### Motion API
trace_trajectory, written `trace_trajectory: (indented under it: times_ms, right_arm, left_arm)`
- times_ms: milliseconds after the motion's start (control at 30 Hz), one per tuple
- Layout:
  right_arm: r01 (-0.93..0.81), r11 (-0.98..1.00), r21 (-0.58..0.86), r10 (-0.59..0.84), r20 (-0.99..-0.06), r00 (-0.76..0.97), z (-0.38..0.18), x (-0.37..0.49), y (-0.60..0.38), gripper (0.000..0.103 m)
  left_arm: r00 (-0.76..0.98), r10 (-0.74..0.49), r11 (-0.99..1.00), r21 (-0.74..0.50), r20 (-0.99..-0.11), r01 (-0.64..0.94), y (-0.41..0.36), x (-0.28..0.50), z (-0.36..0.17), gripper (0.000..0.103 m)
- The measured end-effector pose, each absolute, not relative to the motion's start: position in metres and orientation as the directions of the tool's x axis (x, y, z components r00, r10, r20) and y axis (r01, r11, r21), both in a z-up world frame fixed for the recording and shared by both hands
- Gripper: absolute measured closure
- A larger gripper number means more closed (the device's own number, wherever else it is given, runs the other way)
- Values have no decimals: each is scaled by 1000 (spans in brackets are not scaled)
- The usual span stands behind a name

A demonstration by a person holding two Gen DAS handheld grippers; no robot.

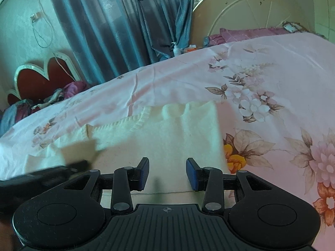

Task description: Fold small clothes

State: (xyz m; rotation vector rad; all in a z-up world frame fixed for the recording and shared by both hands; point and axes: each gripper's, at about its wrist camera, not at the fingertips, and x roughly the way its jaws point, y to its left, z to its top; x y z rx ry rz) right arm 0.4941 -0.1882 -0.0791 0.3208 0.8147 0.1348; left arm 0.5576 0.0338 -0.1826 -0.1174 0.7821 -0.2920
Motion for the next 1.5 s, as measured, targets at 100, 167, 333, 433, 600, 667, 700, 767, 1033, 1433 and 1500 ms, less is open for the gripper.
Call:
trace_trajectory:
  times_ms: [100,167,333,433,600,667,700,767,1033,1433,1500]
  right_arm:
    - [4,930,367,268,-687,675,-80,495,-189,63]
    - [-5,917,400,303,-686,661,-81,497,-186,63]
    - [-43,858,511,424,-660,621,-89,508,-168,63]
    - [-42,824,565,472,-644,602,-96,515,-154,63]
    - [-12,829,560,473,-689,549,-113,528,-134,63]
    - [-1,821,571,482,-691,540,-119,530,-131,63]
    - [2,821,572,481,-693,538,-120,531,-128,63]
    - [-7,816,579,490,-685,538,-122,536,-125,63]
    - [-118,861,495,458,-654,602,-95,541,-105,101]
    - [-92,909,408,320,-536,781,-45,527,-166,101]
    - [-75,909,409,308,-542,782,-48,522,-174,101]
  left_arm:
    - [679,-344,939,-224,-649,261,27,552,-187,68]
    - [684,-345,938,-204,-643,280,28,543,-180,57]
    - [764,-228,974,-133,-604,185,73,500,-152,56]
    - [779,-150,987,-136,-608,84,125,473,-145,57]
    - [738,-65,988,-146,-672,-46,185,458,-161,58]
    - [737,-86,977,-203,-670,-70,196,459,-164,58]
    - [739,-102,969,-235,-666,-79,200,461,-166,57]
    - [742,-133,954,-287,-657,-83,204,466,-170,54]
    - [738,-116,966,-249,-665,-72,197,481,-178,56]
    - [724,-86,989,-145,-684,-19,183,489,-179,78]
    - [721,-88,991,-135,-687,-8,181,490,-179,80]
